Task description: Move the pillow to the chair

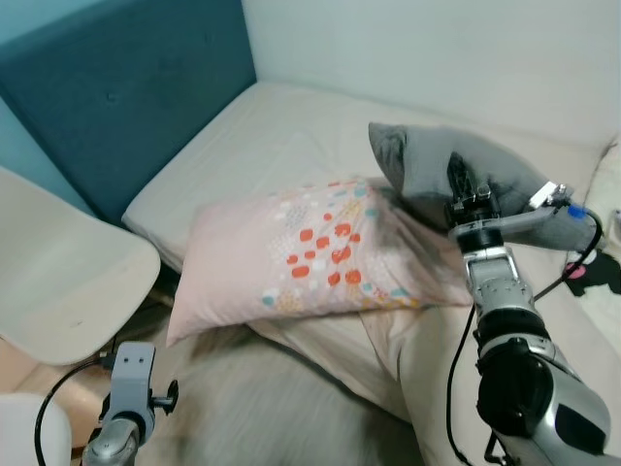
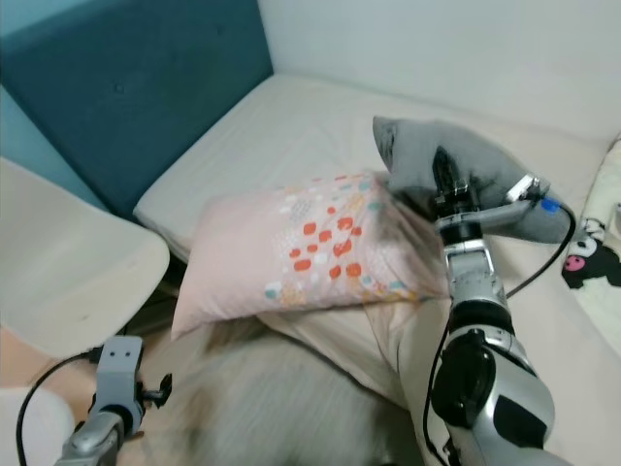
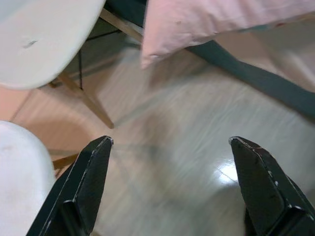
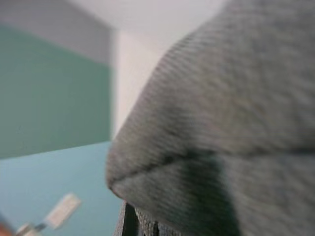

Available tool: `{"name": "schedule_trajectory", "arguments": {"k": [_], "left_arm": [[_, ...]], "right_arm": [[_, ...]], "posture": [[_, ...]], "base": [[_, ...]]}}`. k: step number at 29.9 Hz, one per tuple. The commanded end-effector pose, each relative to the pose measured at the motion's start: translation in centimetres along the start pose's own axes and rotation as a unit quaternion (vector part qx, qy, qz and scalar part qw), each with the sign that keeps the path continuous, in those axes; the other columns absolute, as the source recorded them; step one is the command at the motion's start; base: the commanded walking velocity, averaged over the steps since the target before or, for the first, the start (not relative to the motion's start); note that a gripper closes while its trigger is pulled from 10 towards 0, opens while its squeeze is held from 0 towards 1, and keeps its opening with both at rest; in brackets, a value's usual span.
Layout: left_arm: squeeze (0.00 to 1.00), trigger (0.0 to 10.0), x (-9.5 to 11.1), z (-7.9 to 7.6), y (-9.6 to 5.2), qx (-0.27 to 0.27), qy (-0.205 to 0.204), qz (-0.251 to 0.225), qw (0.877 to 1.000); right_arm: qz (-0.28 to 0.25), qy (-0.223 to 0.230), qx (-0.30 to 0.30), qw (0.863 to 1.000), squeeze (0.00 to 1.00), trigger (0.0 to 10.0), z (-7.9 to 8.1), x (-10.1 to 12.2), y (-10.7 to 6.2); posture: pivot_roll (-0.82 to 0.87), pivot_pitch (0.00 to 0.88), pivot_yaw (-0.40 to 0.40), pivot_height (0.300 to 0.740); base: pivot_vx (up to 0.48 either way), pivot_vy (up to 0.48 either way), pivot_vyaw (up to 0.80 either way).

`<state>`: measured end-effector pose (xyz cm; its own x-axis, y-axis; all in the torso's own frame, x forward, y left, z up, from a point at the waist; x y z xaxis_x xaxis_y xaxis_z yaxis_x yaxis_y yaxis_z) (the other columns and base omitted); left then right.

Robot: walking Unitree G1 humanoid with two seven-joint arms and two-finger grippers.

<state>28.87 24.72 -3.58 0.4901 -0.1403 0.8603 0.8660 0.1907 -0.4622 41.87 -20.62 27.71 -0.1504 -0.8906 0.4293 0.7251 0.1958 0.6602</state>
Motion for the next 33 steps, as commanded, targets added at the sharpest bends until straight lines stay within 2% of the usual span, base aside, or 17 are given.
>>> {"name": "schedule_trajectory", "arguments": {"k": [1,2,3,4,5,6,8,10,11,14,17,18,23,26,28,31,33], "left_arm": [[0.00,10.0,-1.4,-0.2,-0.3,0.006,-0.014,0.029,0.999],[0.00,10.0,-1.4,-0.2,-0.3,0.006,-0.014,0.029,0.999],[0.00,10.0,-1.6,-0.9,-0.3,0.002,-0.022,0.037,0.999],[0.00,10.0,-1.6,-0.9,-0.3,0.002,-0.022,0.037,0.999],[0.00,10.0,-2.6,-2.4,-0.6,-0.010,-0.026,0.058,0.998],[0.00,10.0,-3.2,-3.0,-0.9,-0.016,-0.028,0.071,0.997],[0.00,10.0,-3.2,-3.0,-0.9,-0.016,-0.028,0.071,0.997],[0.00,10.0,-4.1,-3.4,-1.2,-0.020,-0.032,0.088,0.995],[0.00,10.0,-4.1,-3.4,-1.2,-0.020,-0.032,0.088,0.995],[0.00,10.0,-5.6,-3.7,-1.8,-0.022,-0.030,0.117,0.992],[0.00,10.0,-5.9,-3.8,-2.0,-0.024,-0.033,0.122,0.992],[0.00,10.0,-6.1,-4.2,-2.1,-0.030,-0.032,0.126,0.991],[0.00,10.0,-6.1,-4.4,-2.1,-0.033,-0.029,0.126,0.991],[0.00,10.0,-6.0,-4.5,-2.1,-0.035,-0.029,0.126,0.991],[0.00,10.0,-5.9,-4.6,-2.0,-0.037,-0.030,0.125,0.991],[0.00,10.0,-5.8,-4.7,-2.0,-0.039,-0.031,0.123,0.991],[0.00,10.0,-5.6,-4.9,-1.9,-0.044,-0.028,0.121,0.991]], "right_arm": [[0.012,-0.027,0.122,0.992,0.00,0.0,5.0,0.2,3.1],[0.012,-0.027,0.122,0.992,0.00,0.0,5.0,0.2,3.1],[0.034,-0.043,0.165,0.985,0.00,0.0,7.0,-0.7,3.8],[0.034,-0.043,0.165,0.985,0.00,0.0,7.0,-0.7,3.8],[0.097,-0.071,0.232,0.965,0.00,0.0,10.0,-4.3,3.9],[0.129,-0.073,0.264,0.953,0.00,0.0,11.4,-6.4,3.4],[0.129,-0.073,0.264,0.953,0.00,0.0,11.4,-6.4,3.4],[0.161,-0.062,0.300,0.938,0.00,0.0,12.9,-8.6,2.5],[0.161,-0.062,0.300,0.938,0.00,0.0,12.9,-8.6,2.5],[0.207,-0.031,0.320,0.924,0.00,0.0,13.7,-11.8,0.9],[0.220,-0.018,0.317,0.922,0.00,0.0,13.6,-12.8,0.2],[0.250,0.002,0.299,0.921,0.00,0.0,12.8,-14.7,-1.2],[0.289,0.017,0.263,0.920,0.00,0.0,11.3,-17.0,-3.6],[0.297,0.021,0.254,0.920,0.00,0.0,11.0,-17.5,-4.3],[0.329,0.013,0.223,0.917,0.00,0.0,9.8,-19.0,-6.0],[0.343,0.010,0.205,0.916,0.00,0.0,9.0,-19.8,-6.9],[0.374,0.001,0.156,0.914,0.03,0.0,7.1,-21.2,-9.0]], "posture": [[-0.07,0.041,0.058,0.716],[-0.07,0.041,0.058,0.716],[-0.08,0.024,0.051,0.716],[-0.08,0.024,0.051,0.716],[-0.10,0.002,0.046,0.716],[-0.10,0.000,0.043,0.716],[-0.10,0.000,0.043,0.716],[-0.10,0.000,0.042,0.716],[-0.10,0.000,0.042,0.716],[-0.10,0.000,0.047,0.716],[-0.11,0.000,0.050,0.716],[-0.10,0.000,0.052,0.716],[-0.10,0.000,0.049,0.716],[-0.10,0.000,0.049,0.716],[-0.11,0.000,0.050,0.716],[-0.11,0.000,0.052,0.716],[-0.10,0.000,0.052,0.716]], "base": [[0.000,0.000,0.48],[0.000,0.000,0.48],[0.000,0.000,0.49],[0.000,0.000,0.49],[0.000,0.000,0.59],[0.000,0.000,0.62],[0.000,0.000,0.62],[0.000,0.000,0.63],[0.000,0.000,0.64],[0.000,0.000,0.64],[0.000,0.000,0.64],[0.000,0.000,0.64],[0.000,0.000,0.65],[0.000,0.000,0.66],[0.000,0.000,0.67],[0.000,0.000,0.69],[0.000,0.000,0.69]]}}
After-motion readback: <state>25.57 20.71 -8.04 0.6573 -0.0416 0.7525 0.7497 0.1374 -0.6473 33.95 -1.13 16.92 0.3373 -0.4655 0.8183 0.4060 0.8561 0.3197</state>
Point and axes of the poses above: a point about 5 cm out from each wrist's last joint towards the gripper, its own y axis pointing out of the wrist towards the gripper, its own x axis along the axis of the wrist's last joint, z = x × y, the point moved 4 cm from there along y, pointing out of the wrist towards the gripper, and after that the axes turned 6 degrees about y, right-handed, at the moved point
